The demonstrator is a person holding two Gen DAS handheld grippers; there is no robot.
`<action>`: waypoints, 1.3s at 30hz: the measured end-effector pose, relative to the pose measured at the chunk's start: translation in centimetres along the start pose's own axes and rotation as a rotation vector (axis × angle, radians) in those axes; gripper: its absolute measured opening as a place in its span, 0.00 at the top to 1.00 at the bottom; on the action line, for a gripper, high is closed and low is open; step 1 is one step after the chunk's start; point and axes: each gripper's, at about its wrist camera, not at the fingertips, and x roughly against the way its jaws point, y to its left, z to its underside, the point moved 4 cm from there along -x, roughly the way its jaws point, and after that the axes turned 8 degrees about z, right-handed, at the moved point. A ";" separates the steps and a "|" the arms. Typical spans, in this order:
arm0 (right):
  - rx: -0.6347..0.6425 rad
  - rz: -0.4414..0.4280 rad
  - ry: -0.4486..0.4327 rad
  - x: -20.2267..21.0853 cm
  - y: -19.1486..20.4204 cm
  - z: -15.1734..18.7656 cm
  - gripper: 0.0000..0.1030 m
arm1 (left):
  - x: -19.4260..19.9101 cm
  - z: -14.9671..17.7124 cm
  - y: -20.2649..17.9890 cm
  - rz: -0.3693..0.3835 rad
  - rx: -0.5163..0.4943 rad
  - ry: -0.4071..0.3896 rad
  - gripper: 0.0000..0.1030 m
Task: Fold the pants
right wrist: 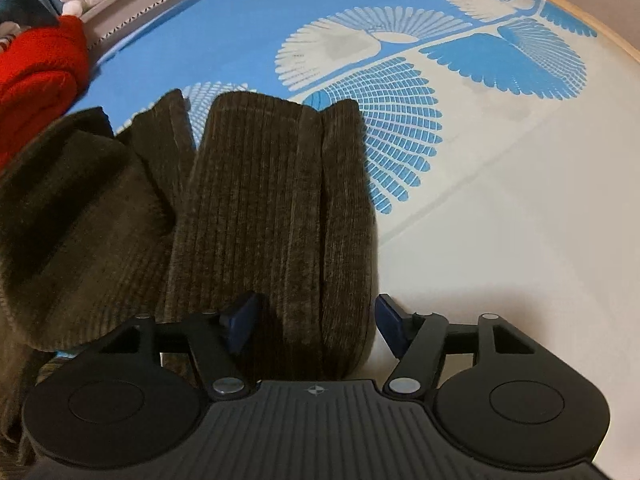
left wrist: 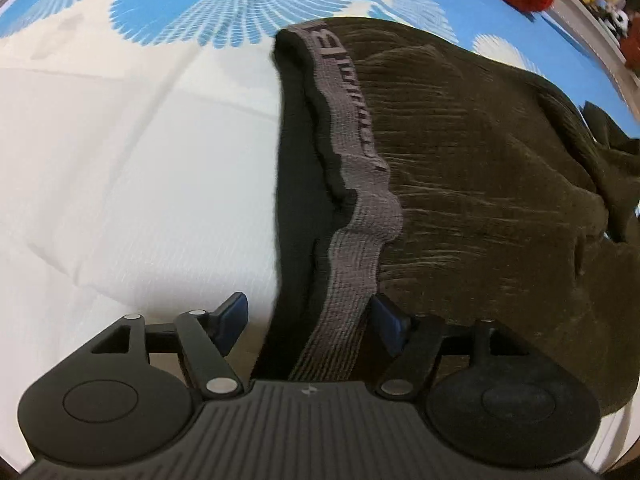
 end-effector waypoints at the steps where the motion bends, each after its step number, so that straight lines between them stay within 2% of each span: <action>1: 0.008 -0.008 -0.003 -0.1 0.1 -0.1 0.42 | 0.0 0.0 -0.2 0.006 -0.010 0.008 0.33; 3: 0.031 -0.026 -0.018 0.1 0.4 -0.2 0.60 | -0.1 0.2 -0.8 0.015 -0.041 0.031 0.42; 4: 0.048 -0.029 -0.031 0.4 0.5 -0.3 0.64 | -0.1 0.5 -1.2 0.001 -0.070 0.037 0.48; 6: 0.068 -0.052 -0.053 1.2 0.4 -0.4 0.80 | 0.1 0.8 -2.0 -0.033 -0.132 0.040 0.58; 10: 0.050 -0.121 -0.101 4.1 -1.1 -0.6 0.87 | 1.1 1.3 -2.4 -0.067 -0.154 0.010 0.75; 11: 0.038 -0.120 -0.115 4.9 -1.6 -0.6 0.92 | 1.6 1.4 -2.4 -0.067 -0.147 -0.001 0.77; 12: 0.022 -0.111 -0.131 5.8 -2.3 -0.6 0.92 | 2.1 1.6 -2.5 -0.067 -0.140 -0.014 0.82; 15: -0.071 -0.082 -0.187 8.8 -6.0 -0.6 0.92 | 4.0 2.2 -3.1 -0.061 -0.134 -0.051 0.86; 17: -0.134 -0.028 -0.182 10.4 -8.9 0.0 0.92 | 5.3 3.0 -3.7 -0.054 -0.155 -0.071 0.87; 19: -0.156 0.021 -0.104 10.7 -11.6 1.4 0.92 | 6.1 3.5 -4.0 -0.066 -0.180 -0.064 0.87; 22: -0.146 0.140 0.094 9.0 -15.7 4.4 0.96 | 6.7 4.4 -3.4 -0.120 -0.205 -0.019 0.88; 23: -0.162 0.149 0.112 8.8 -17.0 4.8 0.94 | 6.5 4.8 -3.2 -0.137 -0.205 -0.003 0.89; 25: -0.194 0.102 0.081 9.3 -19.1 4.6 0.92 | 6.5 5.1 -2.3 -0.169 -0.193 0.020 0.91; 26: -0.208 0.076 0.065 9.5 -19.8 4.5 0.92 | 6.7 5.0 -1.8 -0.158 -0.170 0.020 0.90; 29: -0.256 -0.007 0.045 9.6 -21.1 4.1 0.83 | 6.9 4.5 -0.9 -0.098 -0.103 0.017 0.76; 30: -0.273 -0.023 0.039 9.5 -21.2 4.0 0.77 | 6.9 4.4 -0.7 -0.087 -0.085 0.016 0.67; 31: -0.287 -0.037 0.031 9.4 -21.2 4.0 0.75 | 6.9 4.7 -0.7 -0.079 -0.075 0.018 0.63; 37: -0.308 -0.109 0.018 7.1 -19.2 2.7 0.71 | 5.2 4.9 -1.0 -0.033 -0.056 0.073 0.59; 39: -0.306 -0.098 0.044 6.1 -18.6 2.5 0.61 | 4.6 4.8 -0.8 -0.014 -0.051 0.086 0.55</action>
